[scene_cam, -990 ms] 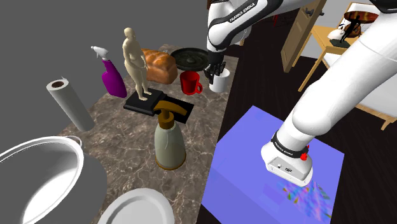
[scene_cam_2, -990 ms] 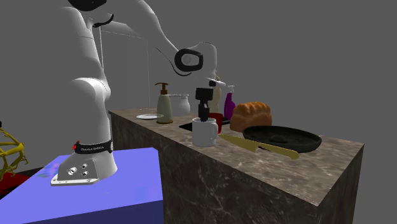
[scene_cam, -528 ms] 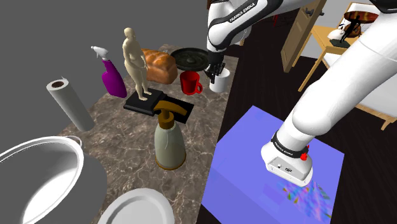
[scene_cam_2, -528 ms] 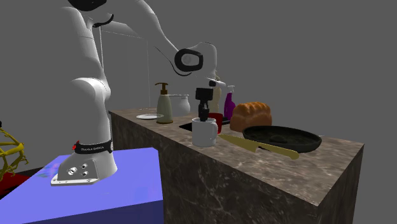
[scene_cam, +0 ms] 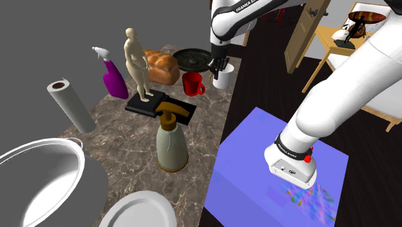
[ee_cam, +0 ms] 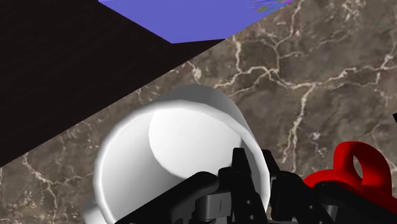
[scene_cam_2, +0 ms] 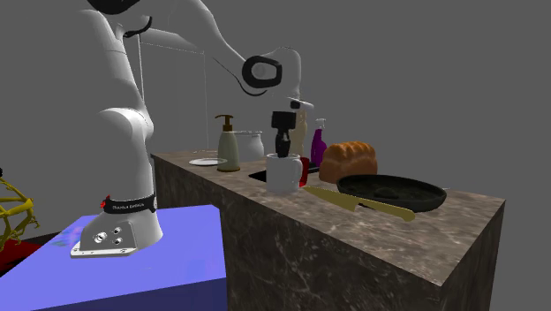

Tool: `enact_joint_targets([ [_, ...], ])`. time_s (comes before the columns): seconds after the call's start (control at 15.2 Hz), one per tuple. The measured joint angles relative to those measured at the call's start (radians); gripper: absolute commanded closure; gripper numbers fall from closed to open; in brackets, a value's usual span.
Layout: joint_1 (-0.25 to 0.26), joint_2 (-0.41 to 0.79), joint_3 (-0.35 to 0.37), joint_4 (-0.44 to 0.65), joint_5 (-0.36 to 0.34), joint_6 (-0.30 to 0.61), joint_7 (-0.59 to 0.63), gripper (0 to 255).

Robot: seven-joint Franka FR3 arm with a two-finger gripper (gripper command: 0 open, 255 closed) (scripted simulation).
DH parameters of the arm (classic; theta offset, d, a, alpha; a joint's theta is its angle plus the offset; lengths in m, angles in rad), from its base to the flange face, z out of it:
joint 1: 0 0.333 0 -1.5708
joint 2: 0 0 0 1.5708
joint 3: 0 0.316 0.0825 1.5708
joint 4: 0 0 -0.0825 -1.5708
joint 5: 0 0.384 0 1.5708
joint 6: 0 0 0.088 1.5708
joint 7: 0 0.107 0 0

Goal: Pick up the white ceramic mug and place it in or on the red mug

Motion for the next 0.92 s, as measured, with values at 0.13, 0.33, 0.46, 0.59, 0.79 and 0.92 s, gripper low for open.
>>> enact_joint_targets([
  [0.13, -0.002, -0.018, -0.001, 0.010, -0.002, -0.027, -0.002, 255],
  [0.33, -0.001, -0.036, 0.001, 0.034, -0.002, -0.070, 0.000, 255],
  [0.46, -0.001, -0.047, 0.001, 0.051, -0.002, -0.098, -0.001, 255],
  [0.59, 0.000, -0.059, 0.003, 0.071, -0.002, -0.130, 0.001, 255],
  [0.79, 0.001, -0.073, 0.005, 0.099, -0.002, -0.172, 0.003, 255],
  [0.92, 0.001, -0.082, 0.006, 0.115, -0.002, -0.197, 0.003, 255],
])
